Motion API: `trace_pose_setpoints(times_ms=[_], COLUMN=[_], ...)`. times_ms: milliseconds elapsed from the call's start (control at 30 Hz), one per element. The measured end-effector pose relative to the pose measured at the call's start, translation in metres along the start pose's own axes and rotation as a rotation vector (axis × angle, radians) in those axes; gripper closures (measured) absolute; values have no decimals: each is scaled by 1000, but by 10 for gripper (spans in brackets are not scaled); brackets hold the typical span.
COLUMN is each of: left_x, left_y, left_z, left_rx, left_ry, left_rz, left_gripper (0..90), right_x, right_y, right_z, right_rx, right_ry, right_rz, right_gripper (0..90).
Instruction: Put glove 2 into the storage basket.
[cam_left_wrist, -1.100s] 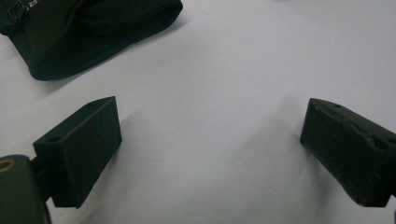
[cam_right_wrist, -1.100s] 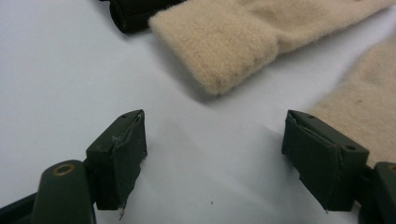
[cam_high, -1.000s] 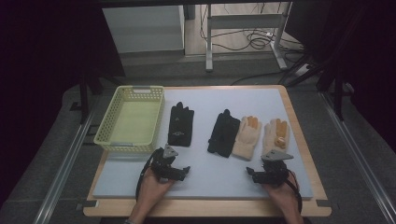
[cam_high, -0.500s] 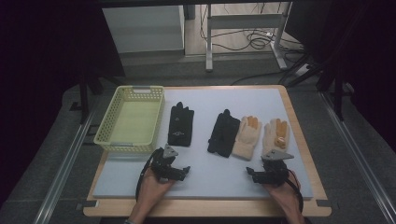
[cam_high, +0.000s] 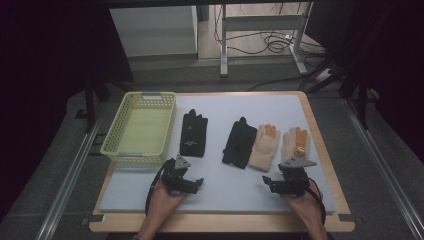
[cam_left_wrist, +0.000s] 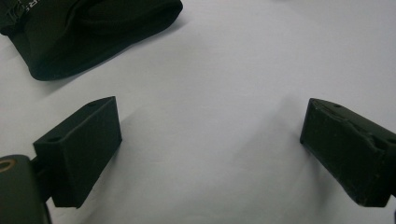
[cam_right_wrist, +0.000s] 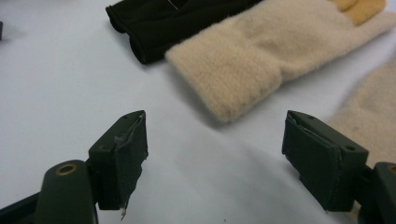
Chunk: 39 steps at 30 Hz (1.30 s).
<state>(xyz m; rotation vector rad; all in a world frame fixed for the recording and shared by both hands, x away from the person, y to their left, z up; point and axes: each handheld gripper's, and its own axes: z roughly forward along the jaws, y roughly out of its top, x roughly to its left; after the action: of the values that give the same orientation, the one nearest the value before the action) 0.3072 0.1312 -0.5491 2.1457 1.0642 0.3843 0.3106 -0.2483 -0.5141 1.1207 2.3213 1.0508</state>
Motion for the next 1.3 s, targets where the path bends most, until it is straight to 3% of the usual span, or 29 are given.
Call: trace_pose_setpoints(times_ms=[467,800,1167,1300], left_x=[0,0,0,0], left_y=[0,0,0,0], left_z=[0,0,0,0], left_rx=[1,0,1,1], left_ry=[-1,-1,-1,-1], left_rz=[1,0,0,0], left_gripper=[55,55,55,55], right_x=[3,-3,-2,-2], right_y=[27,49,82,91], right_z=[5,27,66,79], right_rx=[-14,-11,1,19], right_ry=[-7,-1,5,5], right_rz=[-52,-68,-93,-100], right_gripper=[233,298,422,417])
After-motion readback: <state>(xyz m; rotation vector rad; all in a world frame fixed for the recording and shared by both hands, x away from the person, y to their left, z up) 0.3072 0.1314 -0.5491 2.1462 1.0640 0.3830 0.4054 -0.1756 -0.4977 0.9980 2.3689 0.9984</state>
